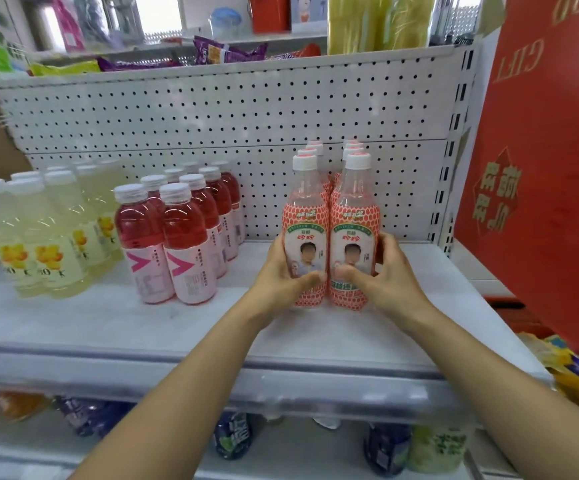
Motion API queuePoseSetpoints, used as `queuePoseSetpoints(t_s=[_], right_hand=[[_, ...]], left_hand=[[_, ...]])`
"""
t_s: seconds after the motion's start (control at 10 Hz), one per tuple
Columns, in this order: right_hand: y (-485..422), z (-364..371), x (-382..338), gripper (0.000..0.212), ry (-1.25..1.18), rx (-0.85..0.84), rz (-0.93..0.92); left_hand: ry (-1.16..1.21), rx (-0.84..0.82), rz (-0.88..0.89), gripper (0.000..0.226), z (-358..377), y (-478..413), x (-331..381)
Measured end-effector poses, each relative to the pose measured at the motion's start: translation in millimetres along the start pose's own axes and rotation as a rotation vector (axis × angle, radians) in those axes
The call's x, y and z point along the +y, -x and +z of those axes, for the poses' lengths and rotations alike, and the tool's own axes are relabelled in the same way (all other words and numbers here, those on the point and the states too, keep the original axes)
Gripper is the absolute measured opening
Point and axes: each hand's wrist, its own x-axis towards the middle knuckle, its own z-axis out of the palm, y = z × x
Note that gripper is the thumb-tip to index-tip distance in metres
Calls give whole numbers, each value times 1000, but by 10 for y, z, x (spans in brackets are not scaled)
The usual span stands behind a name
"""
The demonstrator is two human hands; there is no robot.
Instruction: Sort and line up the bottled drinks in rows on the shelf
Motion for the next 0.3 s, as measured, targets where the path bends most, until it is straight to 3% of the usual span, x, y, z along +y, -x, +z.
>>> queuePoseSetpoints(t_s=[0.2, 0.3], right_hand=[[84, 107, 15, 98, 168, -3, 68], [220, 166, -22, 110, 351, 11, 87]], left_hand=[[-100, 27, -30, 74, 56, 93, 76], [-399, 37, 27, 86, 44, 327, 11]])
